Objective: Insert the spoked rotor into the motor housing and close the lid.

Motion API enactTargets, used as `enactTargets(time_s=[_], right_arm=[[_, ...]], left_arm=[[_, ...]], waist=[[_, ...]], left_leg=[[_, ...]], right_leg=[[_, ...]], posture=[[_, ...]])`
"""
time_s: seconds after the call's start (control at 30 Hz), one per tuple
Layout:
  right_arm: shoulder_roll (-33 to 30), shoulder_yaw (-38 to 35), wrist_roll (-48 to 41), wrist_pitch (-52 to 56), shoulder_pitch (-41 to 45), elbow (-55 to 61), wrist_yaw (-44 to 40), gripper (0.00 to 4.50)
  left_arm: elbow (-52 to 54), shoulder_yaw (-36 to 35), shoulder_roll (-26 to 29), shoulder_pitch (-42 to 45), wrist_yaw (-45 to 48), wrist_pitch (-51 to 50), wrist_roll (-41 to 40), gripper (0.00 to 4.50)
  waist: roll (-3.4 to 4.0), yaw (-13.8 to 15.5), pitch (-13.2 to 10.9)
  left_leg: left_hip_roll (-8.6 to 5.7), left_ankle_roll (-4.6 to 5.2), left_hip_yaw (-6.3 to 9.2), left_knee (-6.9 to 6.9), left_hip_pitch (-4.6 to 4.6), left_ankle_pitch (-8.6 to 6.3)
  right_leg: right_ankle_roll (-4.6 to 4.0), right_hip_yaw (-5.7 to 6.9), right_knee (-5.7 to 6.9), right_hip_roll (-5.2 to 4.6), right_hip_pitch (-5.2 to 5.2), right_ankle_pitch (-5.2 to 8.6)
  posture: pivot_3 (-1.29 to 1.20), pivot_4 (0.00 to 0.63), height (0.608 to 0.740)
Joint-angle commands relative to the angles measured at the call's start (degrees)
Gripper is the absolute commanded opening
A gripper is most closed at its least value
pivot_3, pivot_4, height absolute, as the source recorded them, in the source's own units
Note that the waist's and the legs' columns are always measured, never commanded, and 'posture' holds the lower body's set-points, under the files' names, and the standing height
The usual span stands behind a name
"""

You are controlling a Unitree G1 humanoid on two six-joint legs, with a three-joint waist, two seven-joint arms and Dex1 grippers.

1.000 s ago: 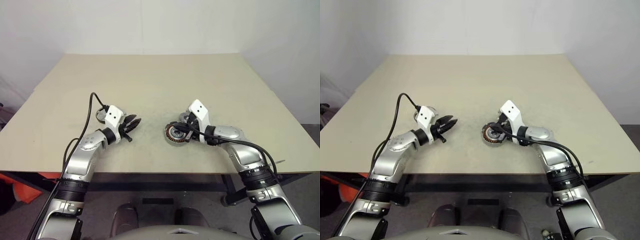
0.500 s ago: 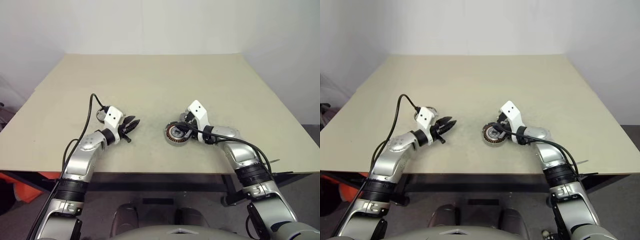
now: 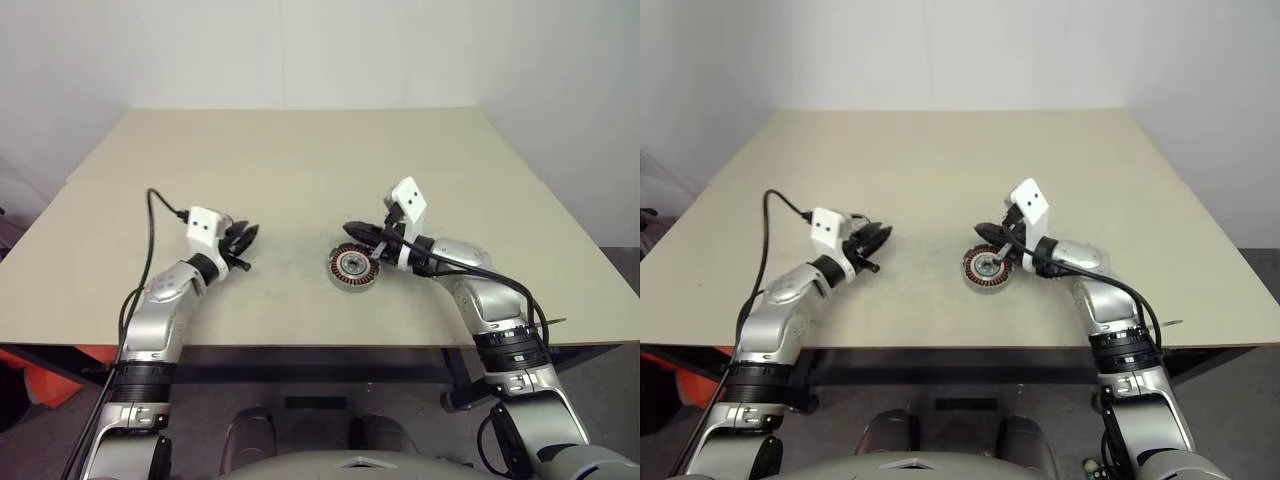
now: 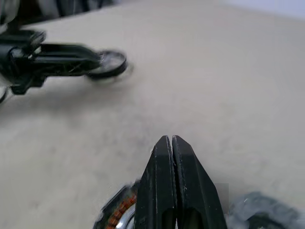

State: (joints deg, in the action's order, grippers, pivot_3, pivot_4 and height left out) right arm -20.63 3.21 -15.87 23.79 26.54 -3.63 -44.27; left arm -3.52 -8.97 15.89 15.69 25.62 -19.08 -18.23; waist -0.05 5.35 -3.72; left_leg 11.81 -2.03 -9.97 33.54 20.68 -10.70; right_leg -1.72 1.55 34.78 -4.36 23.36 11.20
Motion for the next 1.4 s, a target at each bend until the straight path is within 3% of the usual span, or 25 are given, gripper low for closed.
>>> enactTargets(time_s=[0.03, 0.4, 0.5, 0.67, 0.93, 1.13, 1.4], right_arm=[[-0.5, -2.1, -0.3, -0.6, 2.3, -0.5, 1.5, 0.04], [-1.1, -2.6, 0.4, -0.6, 3.0, -2.5, 3.4, 0.04], [-1.5, -2.6, 0.8, -0.5, 2.7, -2.5, 4.1, 0.0], [-2.2, -2.7, 1.0, -0.6, 2.9, -3.0, 4.8, 0.0], [-2.5, -2.8, 1.0, -0.3, 3.0, -3.2, 4.9, 0.0], [-2.4, -2.6, 1.0, -0.4, 3.2, -3.5, 4.8, 0.0], [-1.8, -2.0, 1.6, -0.8, 3.8, -3.8, 5.2, 0.0]], left_arm=[[2.6, -6.2, -1.9, 0.3, -4.6, -4.1, -5.9, 1.3], [-2.0, -20.1, -10.0, 4.5, -18.0, -12.9, -21.5, 1.3], [-4.1, -22.7, -11.4, 5.8, -20.3, -13.2, -24.4, 1.9], [-5.4, -23.7, -11.9, 5.9, -23.9, -13.8, -25.8, 3.51], [-6.6, -25.6, -11.8, 6.0, -24.9, -12.4, -28.2, 3.51], [-3.9, -31.2, -12.5, 6.2, -23.4, -10.6, -37.9, 3.51], [-13.1, -28.5, -10.5, 6.9, -28.8, -21.1, -38.6, 3.51]], waist=[[0.0, 0.0, 0.0], [-0.02, 0.1, 0.0], [-0.03, 0.1, 0.0], [-0.03, 0.1, 0.0], [-0.05, 0.1, 0.0], [-0.08, 0.1, 0.0], [-0.09, 0.2, 0.0]], left_leg=[[0.0, 0.0, 0.0, 0.01, 0.0, 0.0], [-0.03, 0.01, 0.01, 0.06, 0.06, -0.01], [-0.04, 0.01, 0.01, 0.08, 0.07, -0.01], [-0.04, 0.03, 0.01, 0.08, 0.1, -0.02], [-0.04, 0.02, 0.01, 0.08, 0.07, -0.01], [-0.04, 0.04, 0.02, 0.1, 0.12, -0.02], [-0.04, 0.03, 0.03, 0.11, 0.1, -0.02]], right_leg=[[0.0, 0.0, 0.0, 0.0, -0.01, 0.0], [0.0, 0.04, -0.03, 0.01, -0.03, 0.0], [0.01, 0.04, -0.03, 0.01, -0.03, 0.0], [0.09, 0.06, -0.06, 0.02, -0.03, 0.06], [0.31, 0.06, -0.05, 0.02, -0.04, 0.18], [0.0, 0.08, -0.07, 0.02, -0.03, 0.0], [0.32, 0.08, -0.05, 0.02, -0.05, 0.19]], posture=[[0.0, 0.0, 0.74], [0.0, 0.0, 0.74], [0.0, 0.0, 0.74], [0.0, 0.0, 0.74], [0.0, 0.0, 0.74], [0.0, 0.0, 0.74], [0.0, 0.0, 0.74]])
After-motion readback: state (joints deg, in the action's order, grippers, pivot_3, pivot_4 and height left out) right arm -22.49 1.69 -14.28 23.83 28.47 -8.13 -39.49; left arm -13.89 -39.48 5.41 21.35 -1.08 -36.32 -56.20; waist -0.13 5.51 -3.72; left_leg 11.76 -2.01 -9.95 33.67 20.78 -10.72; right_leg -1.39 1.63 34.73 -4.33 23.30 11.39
